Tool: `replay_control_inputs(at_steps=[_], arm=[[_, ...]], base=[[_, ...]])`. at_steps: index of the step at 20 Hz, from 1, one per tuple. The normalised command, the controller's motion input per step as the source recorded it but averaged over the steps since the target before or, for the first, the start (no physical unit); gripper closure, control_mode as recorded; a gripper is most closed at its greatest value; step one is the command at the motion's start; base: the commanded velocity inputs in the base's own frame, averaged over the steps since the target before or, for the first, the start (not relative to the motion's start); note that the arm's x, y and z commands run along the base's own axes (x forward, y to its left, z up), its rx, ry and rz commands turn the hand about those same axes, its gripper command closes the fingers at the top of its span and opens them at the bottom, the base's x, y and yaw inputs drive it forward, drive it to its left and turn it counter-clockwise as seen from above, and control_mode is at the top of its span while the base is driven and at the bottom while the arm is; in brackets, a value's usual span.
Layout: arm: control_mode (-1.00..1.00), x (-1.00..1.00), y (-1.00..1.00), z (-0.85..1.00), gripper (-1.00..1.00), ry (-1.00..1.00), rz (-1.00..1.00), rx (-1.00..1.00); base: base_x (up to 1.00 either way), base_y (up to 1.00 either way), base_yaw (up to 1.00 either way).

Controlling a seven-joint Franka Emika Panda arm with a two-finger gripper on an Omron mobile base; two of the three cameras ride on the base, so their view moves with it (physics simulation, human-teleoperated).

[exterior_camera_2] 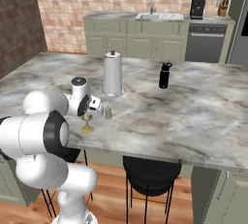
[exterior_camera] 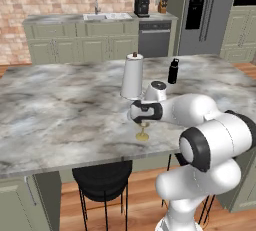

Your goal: Pick the candle and candle from the dining table and place them in the open cabinet. Close the cabinet after placing the objects.

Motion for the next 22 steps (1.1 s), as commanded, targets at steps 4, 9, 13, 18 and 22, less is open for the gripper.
replay_control_inputs(at_steps=[4, 9, 13, 18, 22], arm=[[-1.0, -0.82, 0.0, 0.1, 1.0, -0.05, 0.0, 0.05], [-1.0, -1.0, -0.13, 0.42, 1.0, -0.07, 0.0, 0.08], [-1.0, -0.98, -0.23, 0.62, 1.0, -0.12, 0.0, 0.08], [-1.0, -0.76, -0.22, 0.82, 1.0, -0.06, 0.0, 0.02], [-1.0, -0.58, -0.17, 0.98, 1.0, 0.0, 0.0, 0.0]], base=[[0.0, 0.0, 0.0], [0.0, 0.0, 0.0], [0.0, 0.0, 0.0], [0.0, 0.0, 0.0], [0.0, 0.0, 0.0]])
